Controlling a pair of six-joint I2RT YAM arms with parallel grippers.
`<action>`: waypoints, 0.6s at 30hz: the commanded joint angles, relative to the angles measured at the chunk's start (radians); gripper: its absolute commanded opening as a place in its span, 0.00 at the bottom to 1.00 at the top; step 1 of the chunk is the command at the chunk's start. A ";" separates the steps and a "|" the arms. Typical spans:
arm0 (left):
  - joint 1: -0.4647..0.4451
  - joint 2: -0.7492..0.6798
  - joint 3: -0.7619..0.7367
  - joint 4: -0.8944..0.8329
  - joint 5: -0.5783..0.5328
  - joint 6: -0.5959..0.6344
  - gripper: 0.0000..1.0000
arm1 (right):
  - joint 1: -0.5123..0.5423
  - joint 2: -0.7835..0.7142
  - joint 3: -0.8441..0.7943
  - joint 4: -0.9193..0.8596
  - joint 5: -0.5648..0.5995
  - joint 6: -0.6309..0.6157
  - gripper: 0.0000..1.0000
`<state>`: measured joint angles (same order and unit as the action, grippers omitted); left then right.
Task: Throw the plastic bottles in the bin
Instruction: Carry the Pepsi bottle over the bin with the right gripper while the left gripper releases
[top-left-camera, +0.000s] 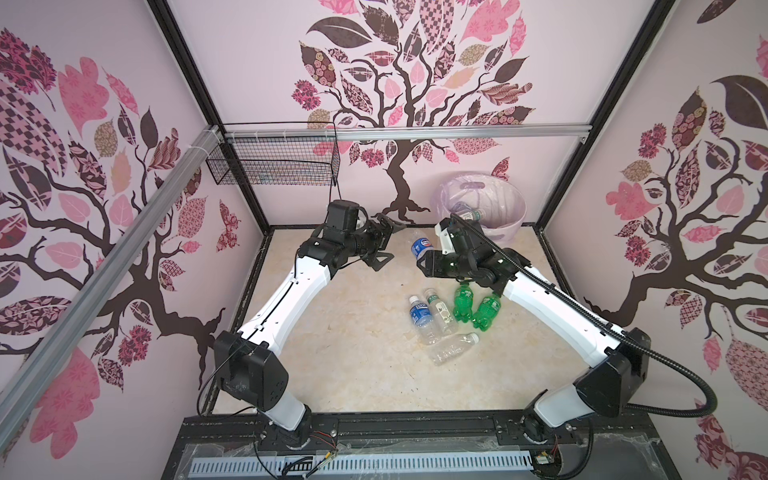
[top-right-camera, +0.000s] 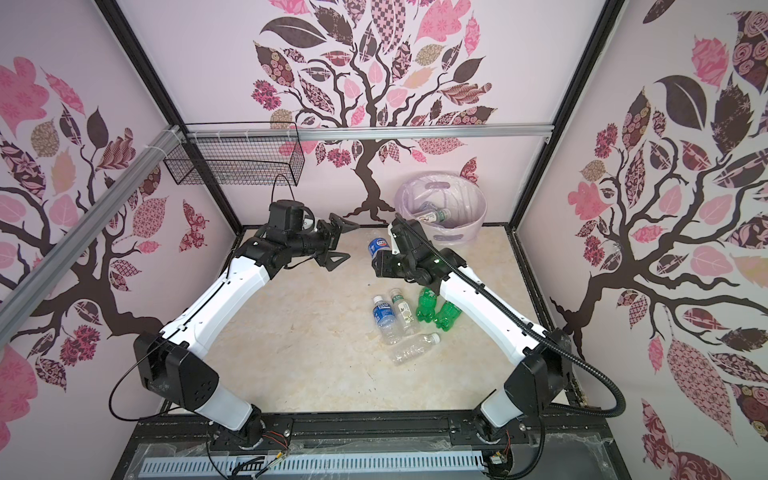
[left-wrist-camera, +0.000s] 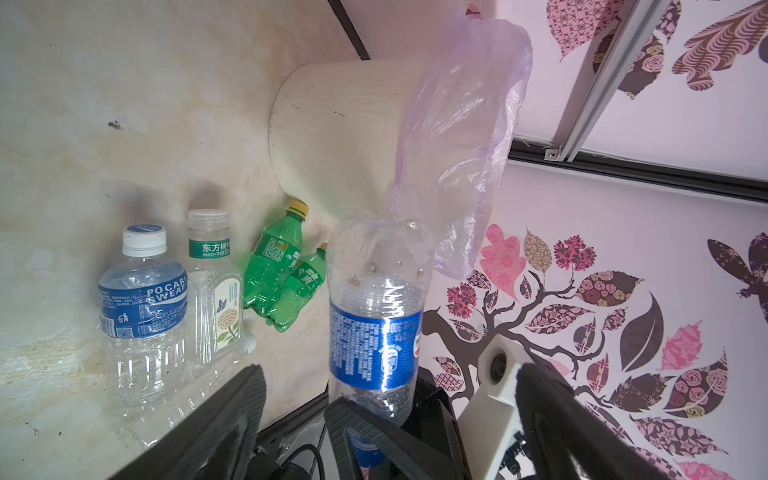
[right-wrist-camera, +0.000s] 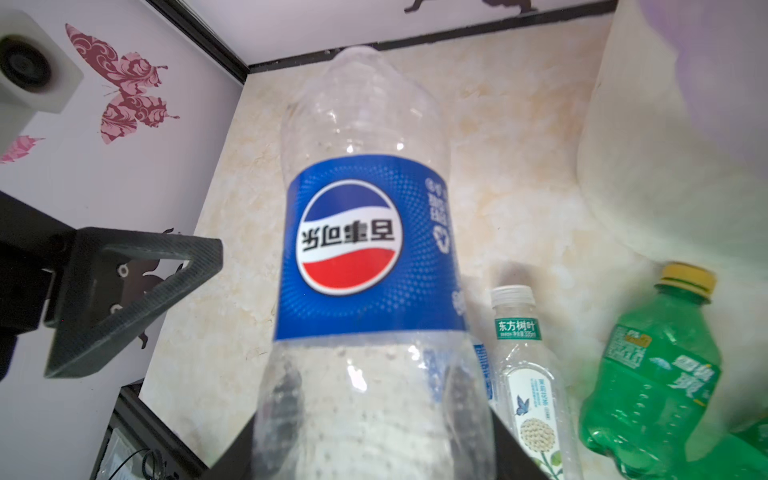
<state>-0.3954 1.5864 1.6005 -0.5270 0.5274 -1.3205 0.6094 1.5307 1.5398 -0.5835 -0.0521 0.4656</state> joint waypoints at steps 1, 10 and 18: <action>-0.012 -0.046 0.088 -0.055 -0.027 0.030 0.97 | -0.006 0.035 0.121 -0.068 0.109 -0.071 0.48; -0.076 -0.036 0.195 -0.078 -0.052 0.040 0.97 | -0.121 0.090 0.338 -0.113 0.182 -0.114 0.49; -0.178 0.059 0.388 -0.102 -0.045 0.087 0.97 | -0.238 0.162 0.600 -0.121 0.299 -0.168 0.49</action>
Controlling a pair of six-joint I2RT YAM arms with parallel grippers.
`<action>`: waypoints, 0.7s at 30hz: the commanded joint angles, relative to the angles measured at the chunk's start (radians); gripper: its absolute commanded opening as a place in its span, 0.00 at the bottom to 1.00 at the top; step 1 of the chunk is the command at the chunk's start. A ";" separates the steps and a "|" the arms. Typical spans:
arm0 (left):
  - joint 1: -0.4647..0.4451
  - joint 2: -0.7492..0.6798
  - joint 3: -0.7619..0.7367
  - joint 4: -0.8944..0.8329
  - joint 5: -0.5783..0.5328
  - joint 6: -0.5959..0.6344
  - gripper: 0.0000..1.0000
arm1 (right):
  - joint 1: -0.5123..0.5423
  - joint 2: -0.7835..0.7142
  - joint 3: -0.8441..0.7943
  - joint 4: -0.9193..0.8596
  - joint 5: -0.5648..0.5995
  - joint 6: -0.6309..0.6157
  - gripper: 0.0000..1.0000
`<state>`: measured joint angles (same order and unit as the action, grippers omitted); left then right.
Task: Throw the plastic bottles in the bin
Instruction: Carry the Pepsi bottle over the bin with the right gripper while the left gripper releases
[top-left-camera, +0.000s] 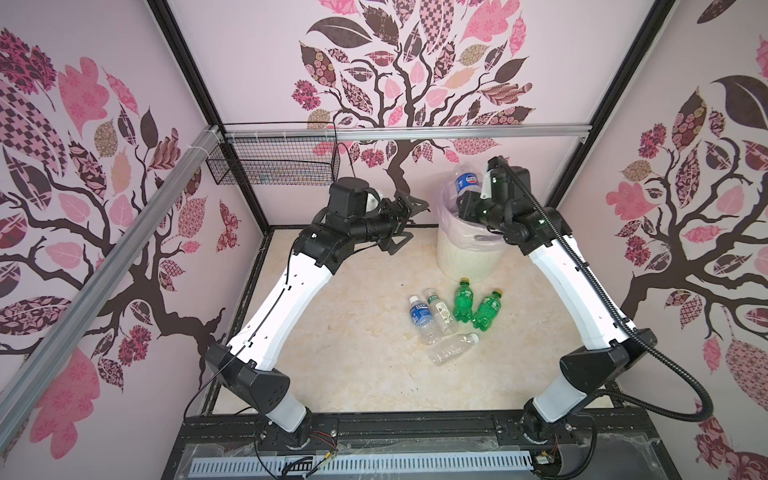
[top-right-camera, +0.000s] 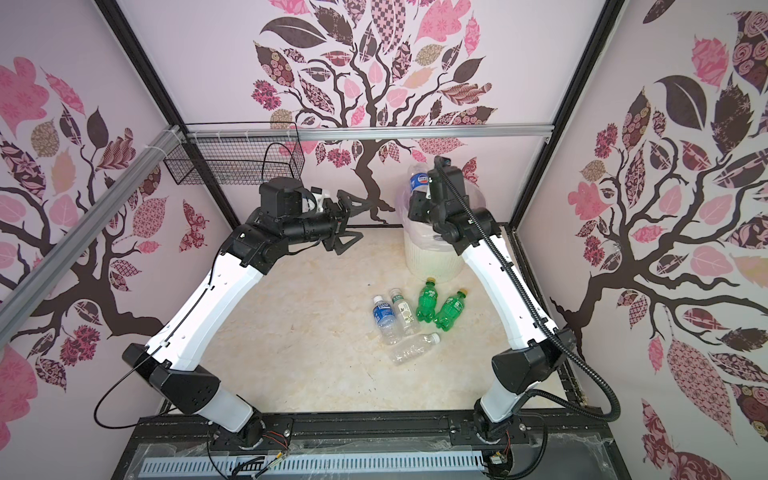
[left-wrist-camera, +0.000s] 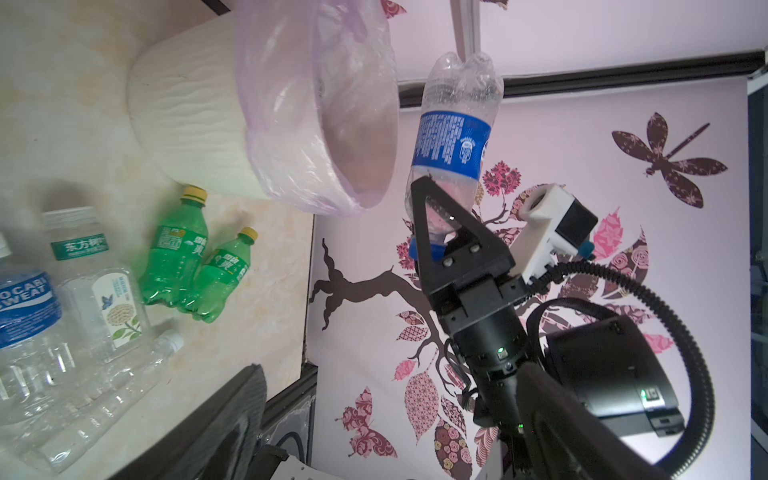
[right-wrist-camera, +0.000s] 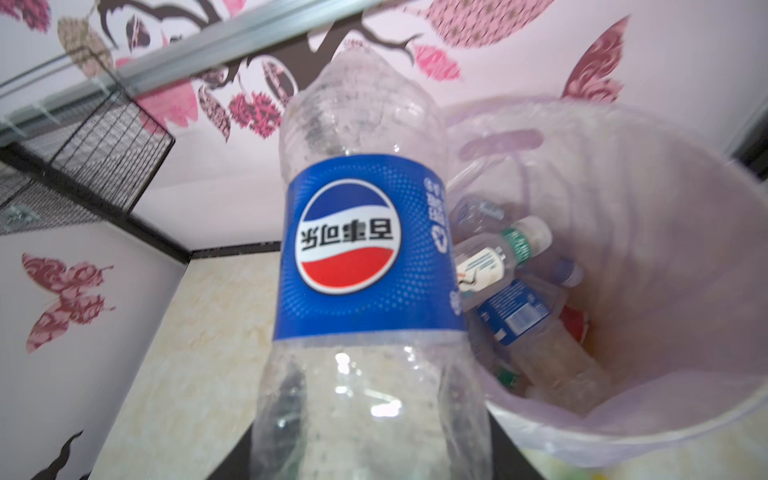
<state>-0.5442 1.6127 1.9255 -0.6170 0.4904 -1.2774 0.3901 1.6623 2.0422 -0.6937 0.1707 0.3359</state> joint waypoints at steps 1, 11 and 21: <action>-0.043 0.043 0.082 -0.011 -0.012 0.051 0.97 | -0.030 0.046 0.128 -0.015 0.099 -0.049 0.49; -0.094 0.115 0.190 0.003 -0.001 0.090 0.97 | -0.038 0.088 0.367 0.049 0.299 -0.182 0.50; -0.094 0.096 0.148 -0.033 -0.001 0.093 0.97 | -0.109 0.184 0.159 -0.078 0.311 -0.077 0.99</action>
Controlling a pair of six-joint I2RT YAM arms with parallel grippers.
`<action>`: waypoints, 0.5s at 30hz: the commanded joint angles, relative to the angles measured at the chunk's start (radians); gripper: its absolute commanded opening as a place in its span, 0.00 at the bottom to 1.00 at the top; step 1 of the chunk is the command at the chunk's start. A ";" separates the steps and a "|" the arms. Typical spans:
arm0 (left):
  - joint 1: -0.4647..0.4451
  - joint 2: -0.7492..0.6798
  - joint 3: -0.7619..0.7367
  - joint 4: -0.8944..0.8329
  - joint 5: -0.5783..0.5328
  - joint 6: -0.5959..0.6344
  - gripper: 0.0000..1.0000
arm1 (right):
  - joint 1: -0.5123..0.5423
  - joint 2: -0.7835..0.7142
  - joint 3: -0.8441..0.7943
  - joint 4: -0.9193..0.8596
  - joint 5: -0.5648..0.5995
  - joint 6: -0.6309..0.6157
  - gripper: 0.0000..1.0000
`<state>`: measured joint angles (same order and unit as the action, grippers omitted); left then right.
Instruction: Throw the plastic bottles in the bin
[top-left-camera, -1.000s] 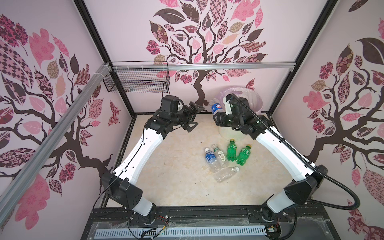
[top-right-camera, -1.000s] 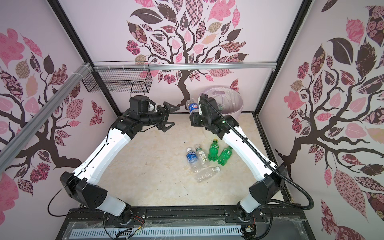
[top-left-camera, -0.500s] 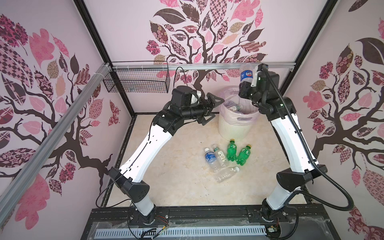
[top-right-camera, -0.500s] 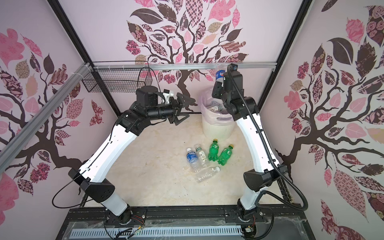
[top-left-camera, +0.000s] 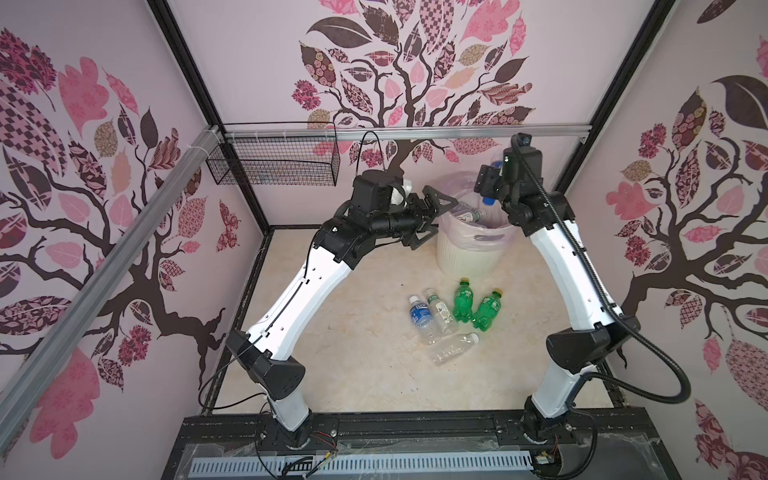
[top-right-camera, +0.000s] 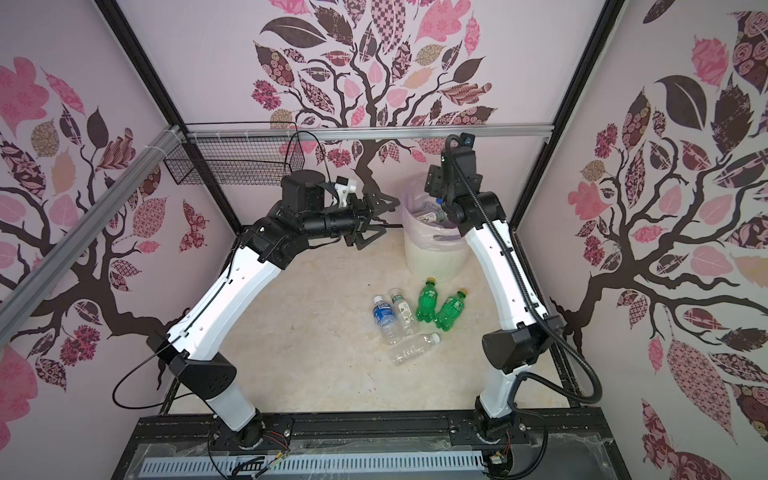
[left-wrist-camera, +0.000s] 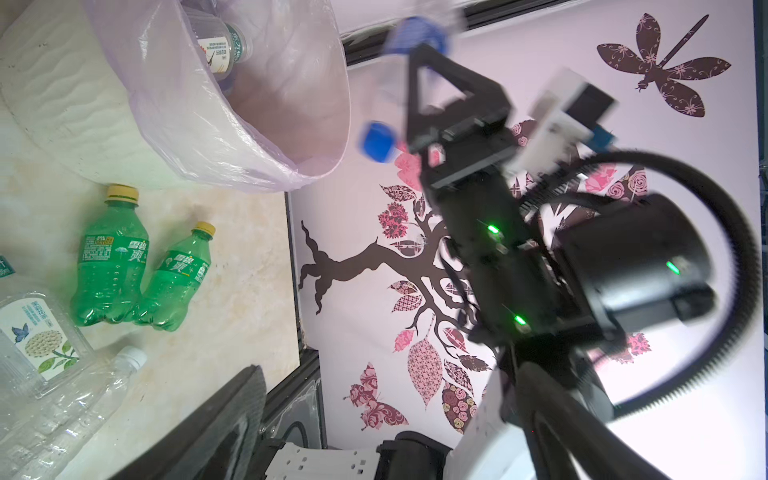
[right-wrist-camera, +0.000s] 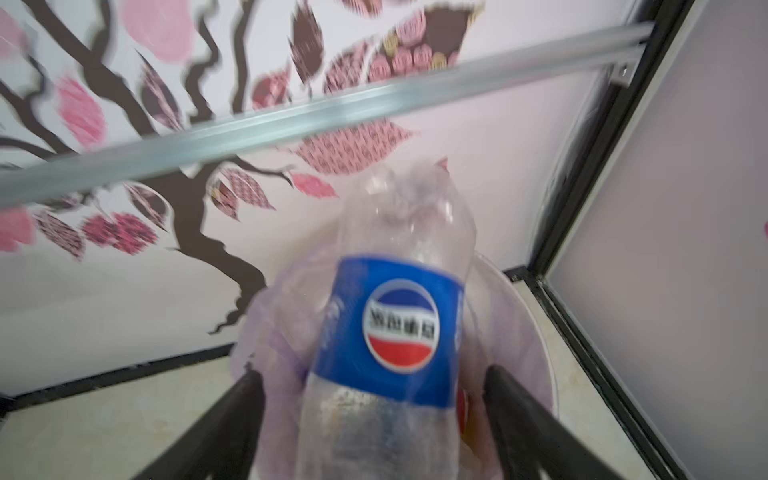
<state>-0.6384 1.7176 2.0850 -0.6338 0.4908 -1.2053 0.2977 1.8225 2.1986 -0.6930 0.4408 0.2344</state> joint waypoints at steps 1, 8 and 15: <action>0.000 -0.017 -0.019 -0.020 -0.005 0.027 0.97 | -0.017 0.010 -0.003 -0.061 0.039 0.014 1.00; 0.000 -0.028 -0.039 -0.049 -0.018 0.047 0.97 | -0.017 -0.056 -0.007 -0.023 0.008 0.000 0.99; 0.000 -0.063 -0.094 -0.090 -0.074 0.059 0.97 | -0.017 -0.096 -0.057 -0.020 -0.032 0.022 0.99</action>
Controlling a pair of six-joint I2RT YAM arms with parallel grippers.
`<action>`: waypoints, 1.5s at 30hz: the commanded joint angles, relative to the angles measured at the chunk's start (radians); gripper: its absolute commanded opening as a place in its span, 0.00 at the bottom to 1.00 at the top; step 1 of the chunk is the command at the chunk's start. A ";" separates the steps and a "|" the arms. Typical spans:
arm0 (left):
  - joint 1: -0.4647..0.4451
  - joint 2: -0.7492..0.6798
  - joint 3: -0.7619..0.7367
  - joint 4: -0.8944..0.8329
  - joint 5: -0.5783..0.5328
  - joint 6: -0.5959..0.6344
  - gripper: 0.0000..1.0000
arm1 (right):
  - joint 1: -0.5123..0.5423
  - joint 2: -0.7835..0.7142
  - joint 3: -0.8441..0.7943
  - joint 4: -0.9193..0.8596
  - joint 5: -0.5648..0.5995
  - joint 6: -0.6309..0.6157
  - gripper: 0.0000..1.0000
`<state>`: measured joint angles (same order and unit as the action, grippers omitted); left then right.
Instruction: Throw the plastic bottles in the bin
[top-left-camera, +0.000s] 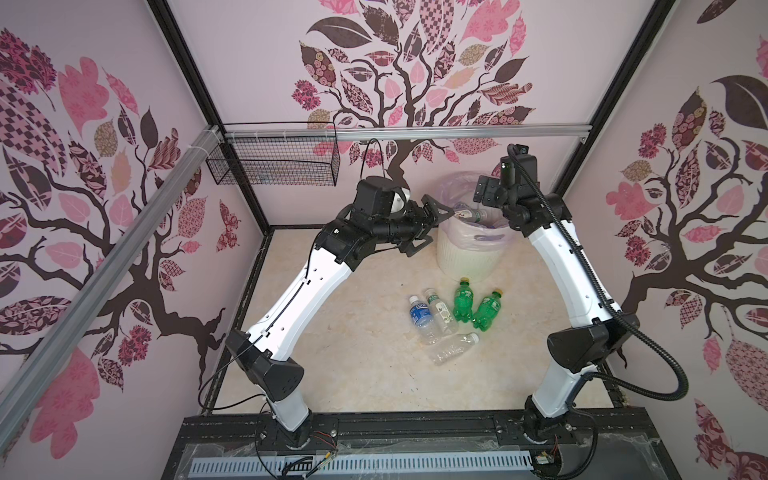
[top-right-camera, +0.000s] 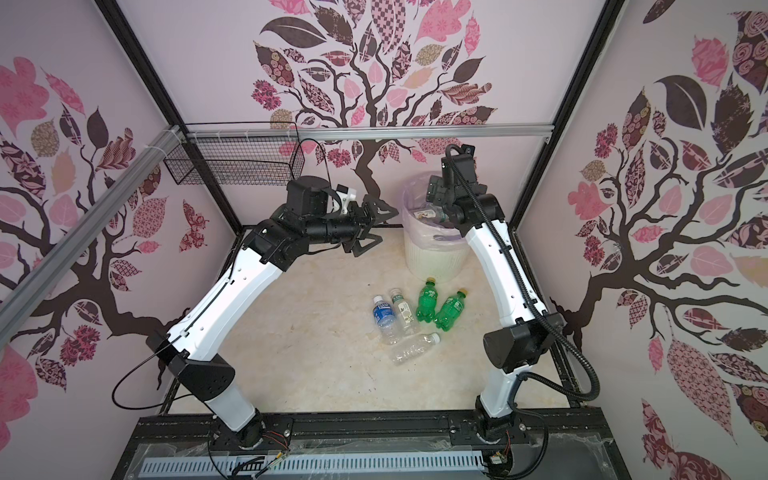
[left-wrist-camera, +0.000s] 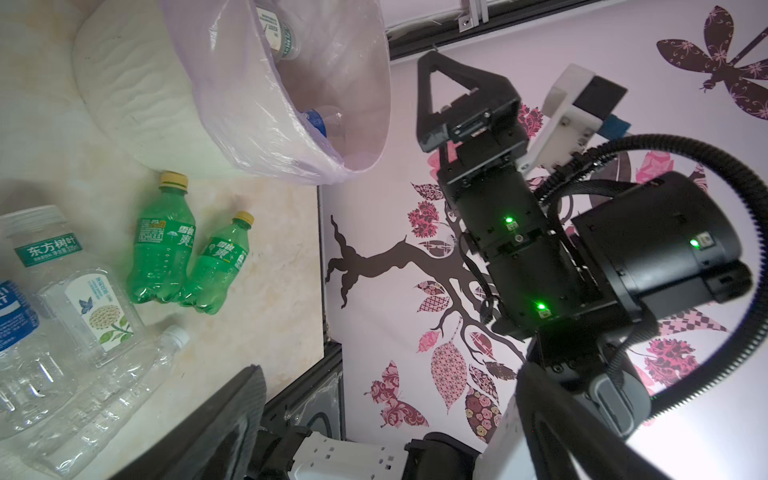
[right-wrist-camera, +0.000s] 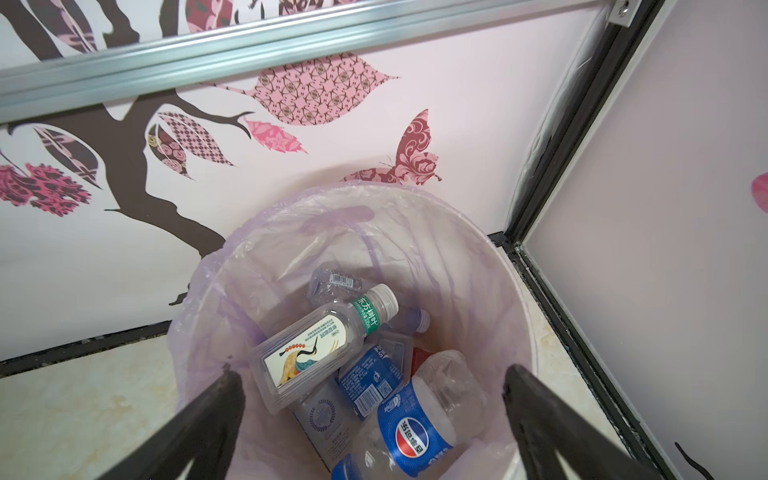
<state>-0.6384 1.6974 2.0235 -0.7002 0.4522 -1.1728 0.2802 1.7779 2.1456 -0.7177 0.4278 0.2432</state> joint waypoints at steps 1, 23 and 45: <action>-0.001 -0.057 -0.050 -0.028 -0.046 0.027 0.97 | 0.001 -0.054 -0.011 0.004 -0.025 0.017 0.99; 0.021 -0.208 -0.278 -0.119 -0.175 0.096 0.97 | 0.105 -0.230 -0.258 -0.008 -0.031 0.013 1.00; 0.039 -0.194 -0.705 -0.022 -0.041 0.129 0.97 | 0.200 -0.552 -0.790 -0.067 -0.091 -0.012 1.00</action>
<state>-0.5953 1.4815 1.3533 -0.7895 0.3637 -1.0687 0.4763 1.2751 1.3926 -0.7513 0.3698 0.2386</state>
